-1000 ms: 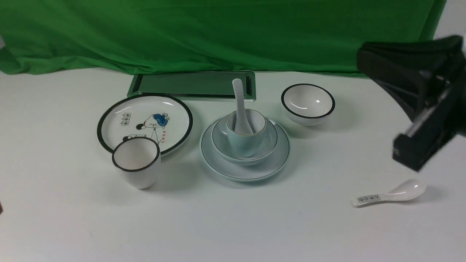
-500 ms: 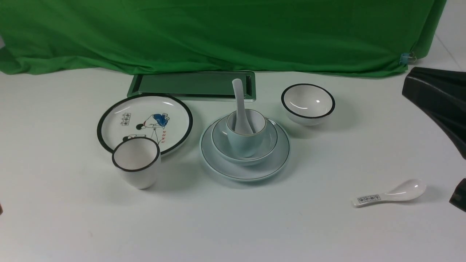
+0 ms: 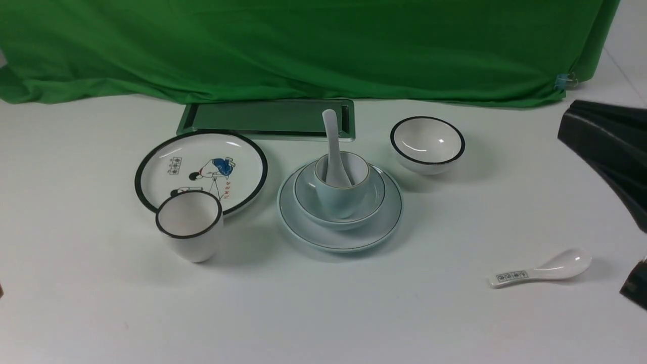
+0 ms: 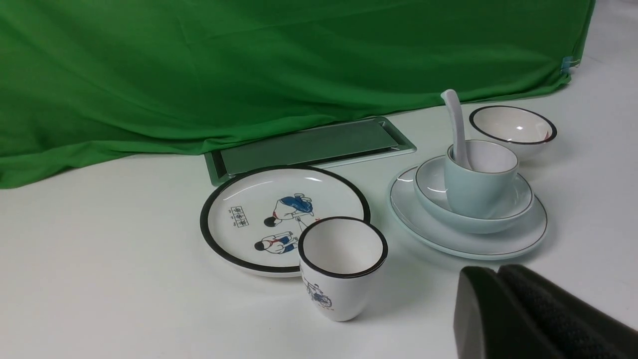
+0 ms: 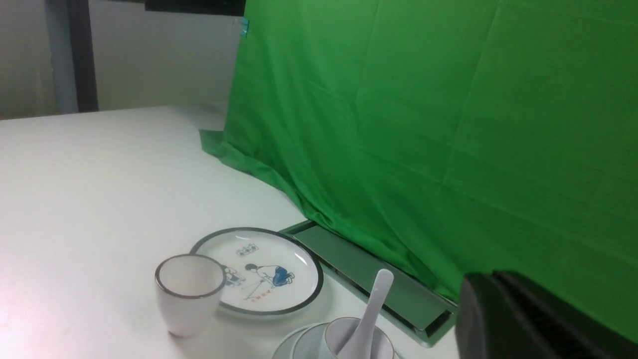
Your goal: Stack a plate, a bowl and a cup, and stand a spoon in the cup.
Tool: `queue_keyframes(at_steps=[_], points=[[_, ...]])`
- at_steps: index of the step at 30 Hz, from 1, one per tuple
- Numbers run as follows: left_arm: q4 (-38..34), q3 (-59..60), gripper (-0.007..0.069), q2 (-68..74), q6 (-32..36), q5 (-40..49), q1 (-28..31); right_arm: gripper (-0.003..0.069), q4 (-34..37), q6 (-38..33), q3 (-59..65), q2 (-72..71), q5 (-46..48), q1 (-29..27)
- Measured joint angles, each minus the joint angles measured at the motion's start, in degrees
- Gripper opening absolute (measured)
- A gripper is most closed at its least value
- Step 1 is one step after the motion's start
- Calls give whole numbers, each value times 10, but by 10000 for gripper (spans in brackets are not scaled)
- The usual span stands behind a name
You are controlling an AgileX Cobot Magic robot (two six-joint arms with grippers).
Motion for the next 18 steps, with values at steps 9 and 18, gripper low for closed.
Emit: queue_keyframes(at_steps=[9,18], points=[[0,0,-32,0,-1,1,0,13,7,80,188,-154,-73,-105],[0,0,-32,0,-1,1,0,12,-29,123,324,-353,33,-378]])
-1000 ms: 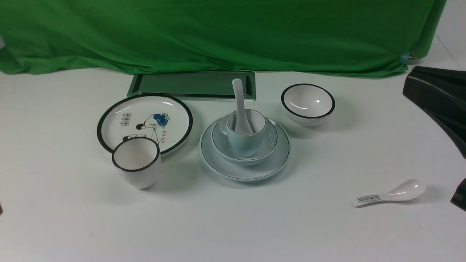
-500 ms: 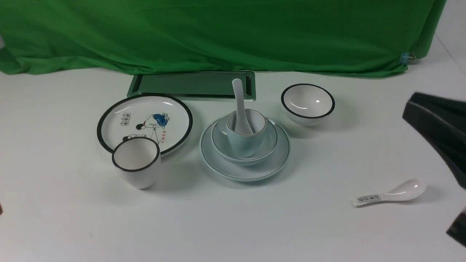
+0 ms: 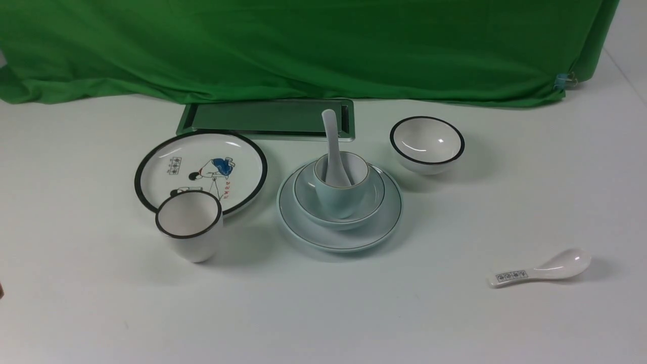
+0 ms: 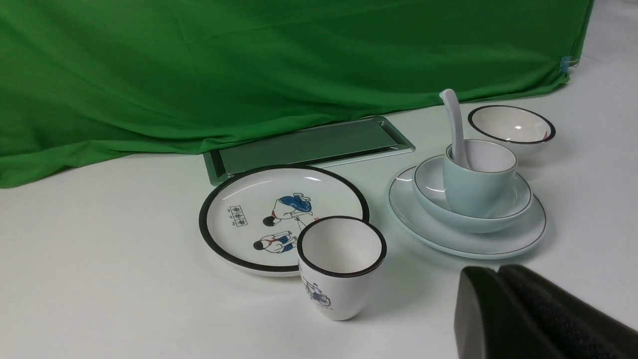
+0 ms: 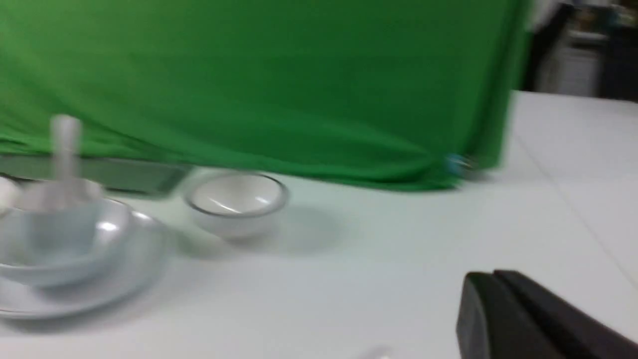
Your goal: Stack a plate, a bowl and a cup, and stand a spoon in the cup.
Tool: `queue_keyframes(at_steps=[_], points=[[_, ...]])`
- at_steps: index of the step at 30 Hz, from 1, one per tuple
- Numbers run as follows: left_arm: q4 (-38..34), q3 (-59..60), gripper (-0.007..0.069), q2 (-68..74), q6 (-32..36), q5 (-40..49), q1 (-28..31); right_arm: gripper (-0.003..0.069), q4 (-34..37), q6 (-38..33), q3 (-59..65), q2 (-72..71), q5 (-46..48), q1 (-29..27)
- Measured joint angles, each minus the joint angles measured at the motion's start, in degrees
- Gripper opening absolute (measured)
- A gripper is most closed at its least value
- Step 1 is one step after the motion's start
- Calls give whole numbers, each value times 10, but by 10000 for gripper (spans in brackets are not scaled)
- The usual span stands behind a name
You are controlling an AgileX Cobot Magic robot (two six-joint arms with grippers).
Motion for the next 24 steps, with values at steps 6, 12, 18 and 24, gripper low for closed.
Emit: queue_keyframes(at_steps=[6,12,18,24], points=[[0,0,-32,0,0,0,0,12,-8,11,55,-40,11,-70],[0,0,-32,0,0,2,0,12,-8,34,60,-43,53,-73],[0,0,-32,0,0,3,0,12,-4,43,60,-43,83,-73],[0,0,-32,0,0,3,0,13,-4,43,60,-43,85,-73]])
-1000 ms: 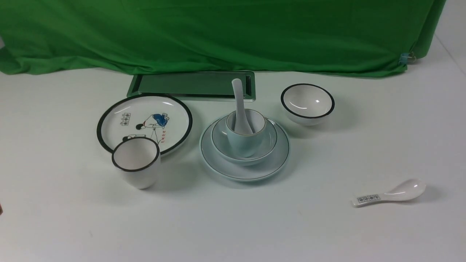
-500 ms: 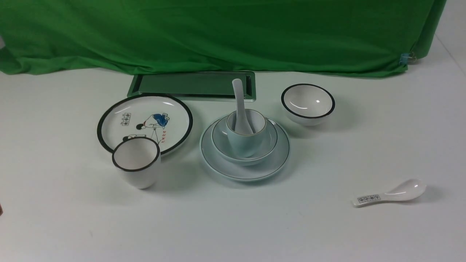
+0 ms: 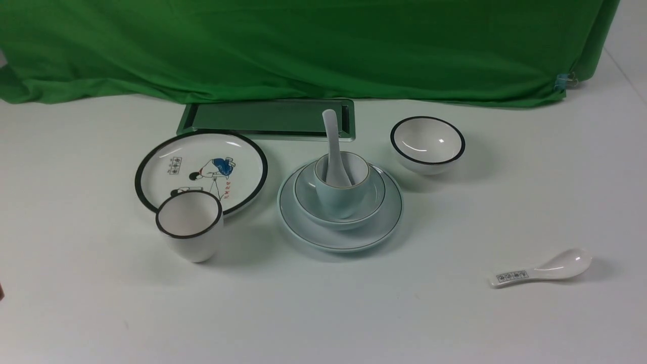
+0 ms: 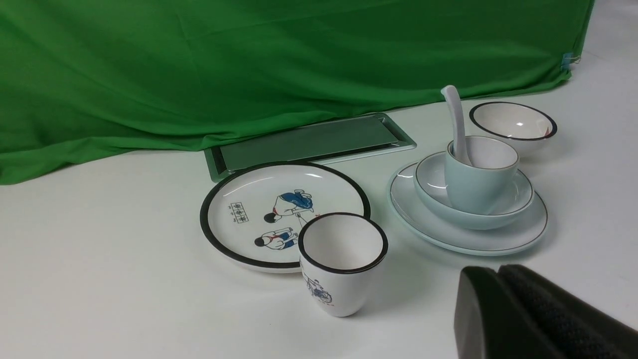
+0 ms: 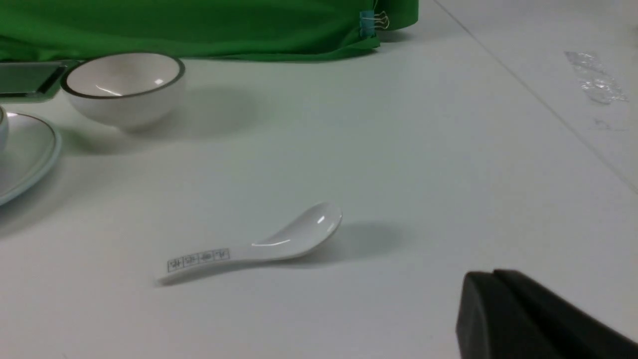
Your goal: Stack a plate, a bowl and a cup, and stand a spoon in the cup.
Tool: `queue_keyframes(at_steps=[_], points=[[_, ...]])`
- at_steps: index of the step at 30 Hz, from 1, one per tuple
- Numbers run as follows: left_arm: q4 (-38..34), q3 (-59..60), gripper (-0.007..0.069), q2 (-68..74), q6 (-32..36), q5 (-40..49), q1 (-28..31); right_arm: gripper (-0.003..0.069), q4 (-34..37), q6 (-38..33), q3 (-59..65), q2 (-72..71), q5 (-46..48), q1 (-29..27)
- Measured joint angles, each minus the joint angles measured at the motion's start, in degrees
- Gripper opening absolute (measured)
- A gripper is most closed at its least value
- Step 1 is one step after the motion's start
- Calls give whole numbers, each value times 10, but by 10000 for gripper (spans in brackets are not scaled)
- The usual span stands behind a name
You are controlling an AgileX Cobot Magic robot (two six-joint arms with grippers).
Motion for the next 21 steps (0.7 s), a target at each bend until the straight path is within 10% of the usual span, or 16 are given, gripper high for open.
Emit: queue_keyframes(at_steps=[21], points=[[1,2,-32,0,0,-2,0,46,0,1,0,0,2,0]])
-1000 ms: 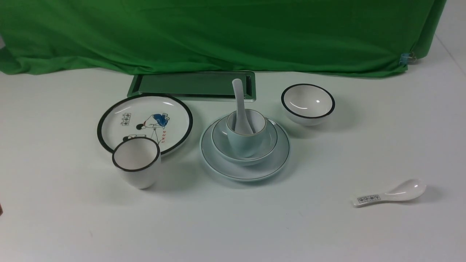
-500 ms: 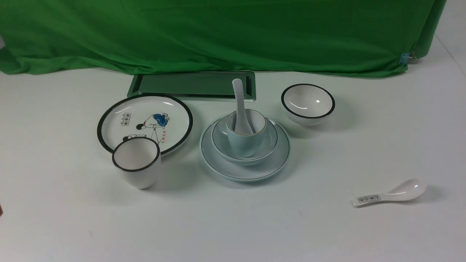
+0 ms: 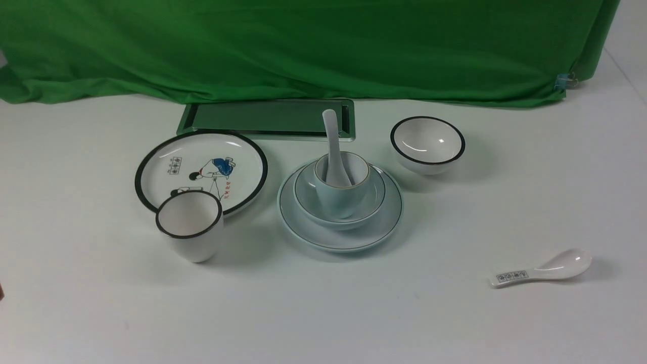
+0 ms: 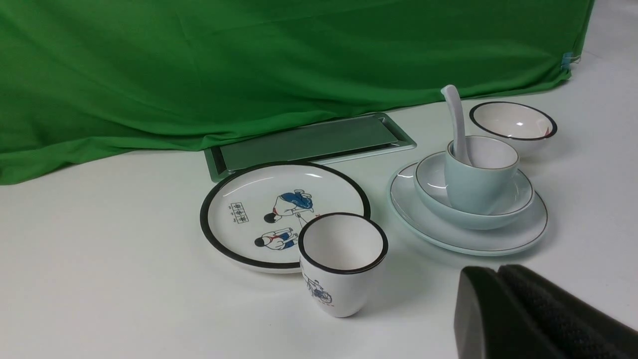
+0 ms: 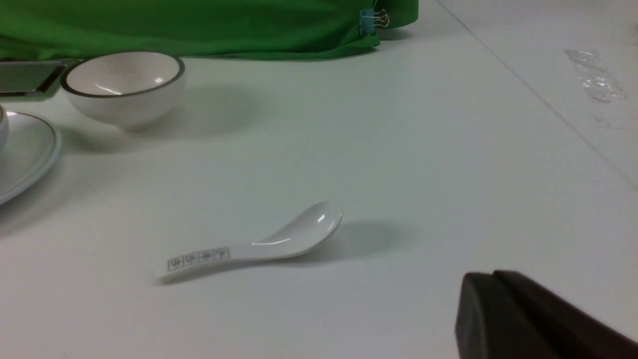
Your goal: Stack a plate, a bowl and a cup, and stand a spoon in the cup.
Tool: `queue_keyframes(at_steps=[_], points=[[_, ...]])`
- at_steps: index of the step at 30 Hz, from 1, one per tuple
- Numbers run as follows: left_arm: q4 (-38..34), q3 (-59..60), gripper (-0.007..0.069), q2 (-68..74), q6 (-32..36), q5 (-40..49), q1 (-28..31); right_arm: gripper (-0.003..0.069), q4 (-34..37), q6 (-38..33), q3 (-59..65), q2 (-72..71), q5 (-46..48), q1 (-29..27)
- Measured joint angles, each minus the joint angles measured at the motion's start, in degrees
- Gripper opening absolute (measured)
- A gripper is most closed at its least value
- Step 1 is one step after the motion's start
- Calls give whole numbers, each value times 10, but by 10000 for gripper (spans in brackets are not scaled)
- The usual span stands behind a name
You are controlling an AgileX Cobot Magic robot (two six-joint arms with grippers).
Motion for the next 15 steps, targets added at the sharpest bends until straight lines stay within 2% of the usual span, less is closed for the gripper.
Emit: queue_keyframes(at_steps=[6,7,8,12,15], points=[[-12,40,-32,0,9,-86,17,53,0,-1,0,0,0,0],[-23,64,-32,-1,24,-139,46,60,0,-1,0,0,0,0],[-29,67,-32,-1,30,-146,50,60,0,-1,0,0,0,0],[-104,149,-32,-6,104,-288,160,76,0,-1,0,0,0,0],[-118,203,-32,-29,113,-311,210,85,0,-1,0,0,0,0]])
